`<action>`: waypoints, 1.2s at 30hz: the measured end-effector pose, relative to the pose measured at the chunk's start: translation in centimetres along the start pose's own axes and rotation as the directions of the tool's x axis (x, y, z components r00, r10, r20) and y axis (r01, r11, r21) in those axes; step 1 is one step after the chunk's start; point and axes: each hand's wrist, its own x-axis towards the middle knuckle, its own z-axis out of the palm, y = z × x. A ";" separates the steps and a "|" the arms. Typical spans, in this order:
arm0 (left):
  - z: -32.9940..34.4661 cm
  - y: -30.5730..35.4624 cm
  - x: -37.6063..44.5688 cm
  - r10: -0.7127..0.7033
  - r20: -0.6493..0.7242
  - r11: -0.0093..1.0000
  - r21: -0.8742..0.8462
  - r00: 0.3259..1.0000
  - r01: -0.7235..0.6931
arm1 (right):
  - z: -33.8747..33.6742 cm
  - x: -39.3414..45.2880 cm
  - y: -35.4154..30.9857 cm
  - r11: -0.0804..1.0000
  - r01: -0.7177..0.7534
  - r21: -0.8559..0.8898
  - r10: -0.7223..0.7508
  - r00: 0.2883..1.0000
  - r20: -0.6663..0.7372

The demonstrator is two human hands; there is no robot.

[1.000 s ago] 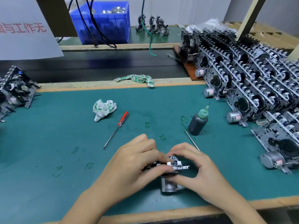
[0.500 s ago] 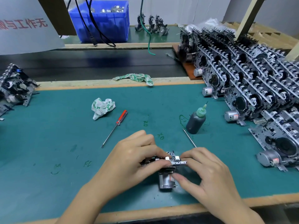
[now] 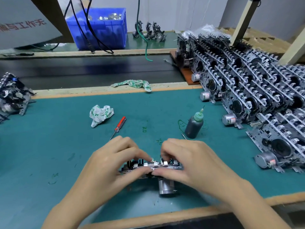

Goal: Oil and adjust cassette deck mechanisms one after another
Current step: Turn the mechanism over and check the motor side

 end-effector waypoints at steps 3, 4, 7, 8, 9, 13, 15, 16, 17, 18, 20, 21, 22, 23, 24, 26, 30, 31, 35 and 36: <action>-0.7 -0.2 -0.4 0.008 0.025 0.997 0.074 1.000 -0.010 | -0.5 1.3 0.0 0.998 0.055 -0.016 -0.053 0.990 0.132; -0.7 -0.2 -0.3 0.020 0.037 0.995 0.094 0.999 -0.023 | -0.6 1.4 0.0 0.999 0.046 -0.004 -0.044 0.983 0.180; -0.8 0.3 0.6 0.076 0.078 0.989 0.120 0.994 -0.086 | -1.2 0.8 0.1 1.000 -0.001 0.015 -0.002 0.978 0.208; -0.8 0.6 1.2 0.102 0.085 0.987 0.116 0.991 -0.112 | -1.6 0.3 0.1 0.999 -0.028 0.024 0.023 0.983 0.182; -0.7 1.0 2.0 0.134 0.090 0.983 0.112 0.987 -0.143 | -2.2 -0.3 0.2 0.998 -0.060 0.036 0.054 0.988 0.146; 1.0 3.3 5.8 0.304 0.127 0.940 0.120 0.944 -0.319 | -4.7 -3.7 0.8 0.983 -0.186 -0.012 0.185 0.982 -0.046; 2.6 4.5 7.9 0.383 0.139 0.909 0.120 0.913 -0.400 | -6.0 -5.4 1.5 0.964 -0.259 -0.051 0.251 0.959 -0.128; 3.6 5.1 9.0 0.413 0.142 0.897 0.106 0.900 -0.428 | -6.6 -6.2 2.0 0.952 -0.299 -0.062 0.286 0.944 -0.163; 4.6 5.7 10.1 0.434 0.145 0.890 0.084 0.889 -0.448 | -7.1 -7.0 2.5 0.938 -0.341 -0.069 0.322 0.927 -0.194; 5.6 6.2 11.2 0.446 0.153 0.886 0.061 0.882 -0.459 | -7.5 -7.6 3.1 0.921 -0.382 -0.075 0.358 0.906 -0.224; 7.8 7.1 13.2 0.454 0.183 0.884 0.026 0.872 -0.466 | -8.1 -9.0 4.3 0.881 -0.465 -0.082 0.428 0.859 -0.281; 8.8 7.4 14.0 0.454 0.203 0.884 0.017 0.868 -0.467 | -8.2 -9.5 5.0 0.860 -0.504 -0.083 0.461 0.836 -0.298; 9.8 7.7 14.6 0.455 0.225 0.883 0.014 0.862 -0.470 | -8.3 -10.0 5.6 0.836 -0.541 -0.089 0.494 0.814 -0.306; 10.8 7.9 15.1 0.454 0.251 0.881 0.020 0.855 -0.474 | -8.2 -10.5 6.2 0.811 -0.577 -0.100 0.524 0.791 -0.316; 11.7 8.0 15.5 0.451 0.279 0.878 0.031 0.848 -0.477 | -8.1 -10.9 6.8 0.785 -0.608 -0.120 0.546 0.770 -0.330; 13.0 8.0 15.8 0.440 0.329 0.878 0.039 0.836 -0.478 | -7.9 -11.3 7.6 0.741 -0.650 -0.169 0.560 0.737 -0.377; 14.3 7.8 15.5 0.406 0.332 0.902 0.002 0.851 -0.431 | -7.3 -11.2 8.1 0.674 -0.706 -0.215 0.574 0.685 -0.450; 14.4 7.7 15.2 0.395 0.339 0.908 -0.002 0.854 -0.419 | -7.1 -10.9 8.0 0.653 -0.724 -0.223 0.585 0.669 -0.459; 14.9 6.9 14.5 0.375 0.405 0.912 0.003 0.834 -0.411 | -6.5 -10.3 7.8 0.638 -0.732 -0.239 0.575 0.660 -0.485; 15.0 6.8 14.5 0.377 0.413 0.907 0.016 0.829 -0.421 | -6.4 -10.2 7.8 0.646 -0.725 -0.238 0.562 0.663 -0.495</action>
